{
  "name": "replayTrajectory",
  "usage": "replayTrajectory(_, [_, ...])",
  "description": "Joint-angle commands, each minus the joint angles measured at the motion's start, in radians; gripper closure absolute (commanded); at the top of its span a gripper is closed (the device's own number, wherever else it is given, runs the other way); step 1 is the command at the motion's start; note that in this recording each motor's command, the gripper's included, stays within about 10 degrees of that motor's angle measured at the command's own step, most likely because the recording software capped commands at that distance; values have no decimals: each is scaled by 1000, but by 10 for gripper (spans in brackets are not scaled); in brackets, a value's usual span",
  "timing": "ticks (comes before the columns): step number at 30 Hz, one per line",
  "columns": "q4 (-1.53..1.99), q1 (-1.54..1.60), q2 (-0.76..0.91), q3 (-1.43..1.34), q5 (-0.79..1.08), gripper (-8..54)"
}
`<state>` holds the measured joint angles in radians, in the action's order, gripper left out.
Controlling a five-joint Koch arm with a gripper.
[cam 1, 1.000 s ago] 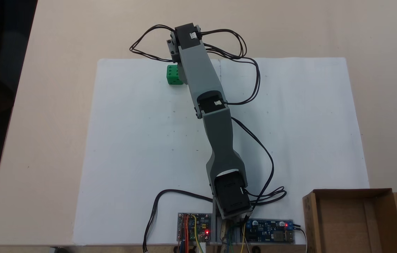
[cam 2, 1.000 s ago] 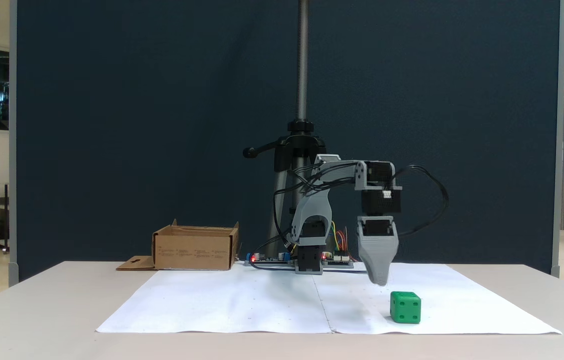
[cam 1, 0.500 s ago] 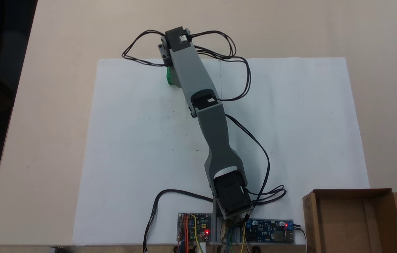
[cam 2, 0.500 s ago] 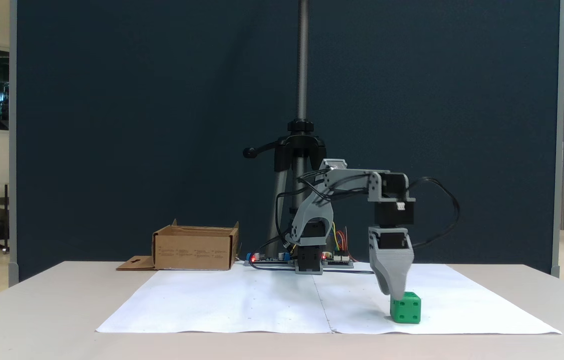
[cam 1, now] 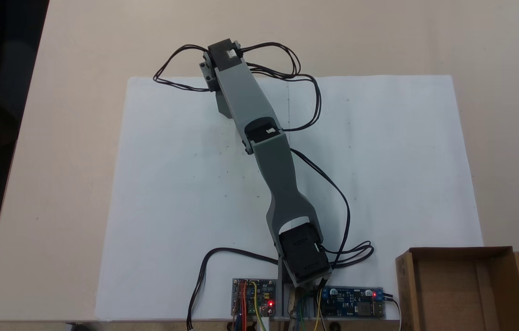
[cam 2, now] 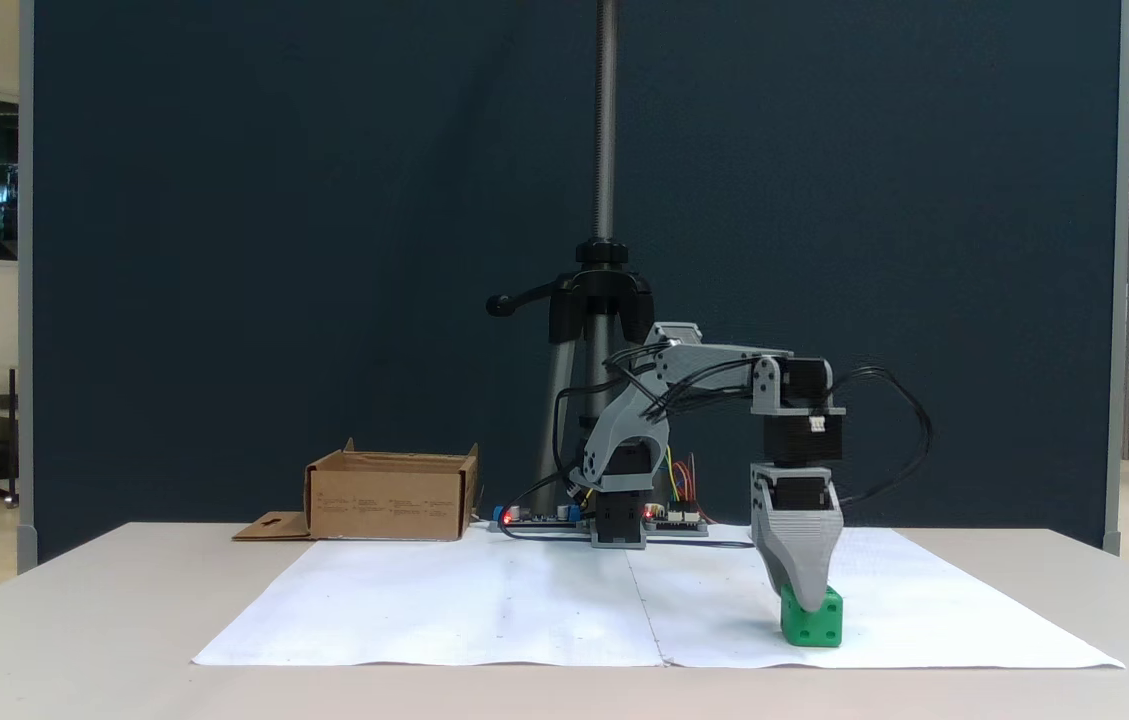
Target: Grasp a green dice and put it in the bin.
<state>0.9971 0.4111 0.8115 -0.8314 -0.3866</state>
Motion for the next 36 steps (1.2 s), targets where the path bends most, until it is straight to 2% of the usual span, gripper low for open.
replayTrajectory(1, [-44,12,18,43,-78,57])
replayTrajectory(20, [-67,21,-18,44,-78,58])
replayTrajectory(26, [-66,25,-23,43,-78,67])
replayTrajectory(30, [-64,25,-23,43,-78,99])
replayTrajectory(36, [-64,28,-28,43,-80,99])
